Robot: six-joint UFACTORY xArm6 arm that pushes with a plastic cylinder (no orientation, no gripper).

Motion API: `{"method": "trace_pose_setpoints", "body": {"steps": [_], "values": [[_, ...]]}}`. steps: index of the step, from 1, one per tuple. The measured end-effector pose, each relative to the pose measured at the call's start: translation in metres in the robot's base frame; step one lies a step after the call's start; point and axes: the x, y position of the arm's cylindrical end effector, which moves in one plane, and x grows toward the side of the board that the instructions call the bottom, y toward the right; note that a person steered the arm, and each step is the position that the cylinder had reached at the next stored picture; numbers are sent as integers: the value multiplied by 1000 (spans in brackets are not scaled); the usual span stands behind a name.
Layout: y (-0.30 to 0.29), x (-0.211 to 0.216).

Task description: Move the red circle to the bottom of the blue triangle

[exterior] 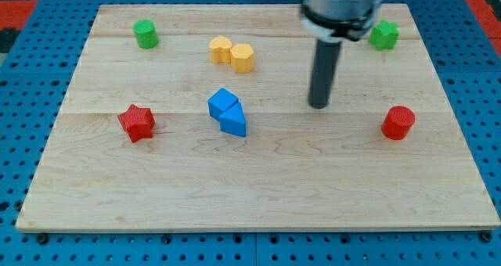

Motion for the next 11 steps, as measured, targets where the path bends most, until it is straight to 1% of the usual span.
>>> {"method": "trace_pose_setpoints", "body": {"steps": [1, 2, 3, 4, 5, 6, 7, 8, 9, 10, 11], "values": [[87, 7], [133, 29], [111, 74], [53, 82], [84, 80], [109, 53], [109, 27], [166, 27], [209, 5], [159, -16], [83, 8]]}}
